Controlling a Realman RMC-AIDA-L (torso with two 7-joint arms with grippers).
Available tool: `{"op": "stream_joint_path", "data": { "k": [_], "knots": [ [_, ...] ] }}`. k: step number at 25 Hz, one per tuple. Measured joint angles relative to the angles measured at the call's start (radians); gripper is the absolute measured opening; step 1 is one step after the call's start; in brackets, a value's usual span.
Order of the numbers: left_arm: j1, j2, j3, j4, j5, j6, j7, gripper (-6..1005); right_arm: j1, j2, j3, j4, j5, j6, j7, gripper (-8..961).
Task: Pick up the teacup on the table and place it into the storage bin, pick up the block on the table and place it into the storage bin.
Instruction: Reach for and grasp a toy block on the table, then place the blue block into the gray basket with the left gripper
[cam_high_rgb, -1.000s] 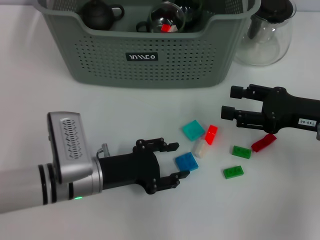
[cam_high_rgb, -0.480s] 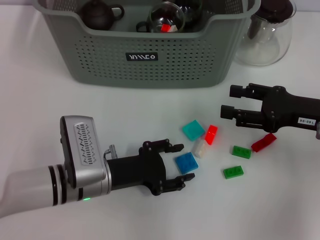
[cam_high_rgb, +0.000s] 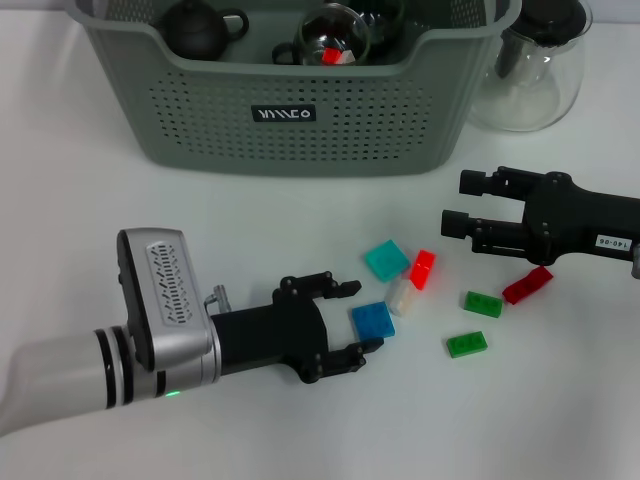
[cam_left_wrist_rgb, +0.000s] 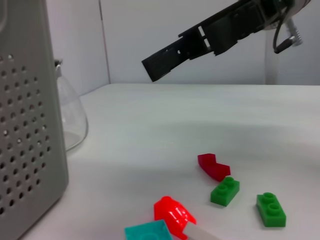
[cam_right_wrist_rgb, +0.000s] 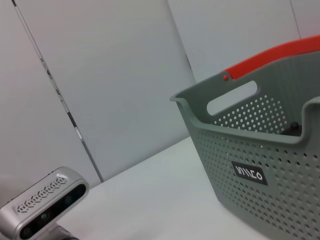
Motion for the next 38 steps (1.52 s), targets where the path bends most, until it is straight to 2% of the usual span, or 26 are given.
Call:
{"op": "stream_joint_path", "data": {
  "k": [13,18,23,26,28,31,32,33,36,38],
  "knots": [
    [-0.009,0.0,0.0,-0.036,-0.002,-0.013,0.056,675,0.002,0.0,0.0,0.0,0.0,0.0,0.0,794],
    [-0.016,0.0,0.001,-0.033,0.003,-0.026,0.055,609,0.003,0.0,0.0,0.0,0.0,0.001,0.0,794],
    [-0.019,0.003,0.002,-0.038,0.003,-0.029,0.049,396,0.003,0.0,0.0,0.0,0.0,0.002,0.0,795],
    [-0.006,0.007,-0.001,-0.015,0.002,0.023,0.012,404,0.004,0.0,0.0,0.0,0.0,0.002,0.0,795],
    [0.021,0.01,-0.001,0.066,0.005,0.13,-0.089,409,0.004,0.0,0.0,0.0,0.0,0.002,0.0,795],
    [0.07,0.012,-0.003,0.246,0.003,0.314,-0.294,416,0.004,0.0,0.0,0.0,0.0,0.002,0.0,795],
    [0.095,0.016,-0.018,0.379,-0.012,0.447,-0.436,419,0.003,0.0,0.0,0.0,0.0,0.002,0.0,795],
    [0.095,0.016,-0.018,0.379,-0.012,0.447,-0.436,421,0.004,0.0,0.0,0.0,-0.001,0.002,0.0,795],
    [0.103,0.035,-0.088,0.539,-0.053,0.64,-0.647,429,0.003,0.0,0.0,0.0,-0.001,0.002,0.0,795],
    [0.081,0.059,-0.144,0.64,-0.108,0.741,-0.808,434,0.003,0.0,0.0,0.0,-0.001,0.002,0.0,795]
  ]
}}
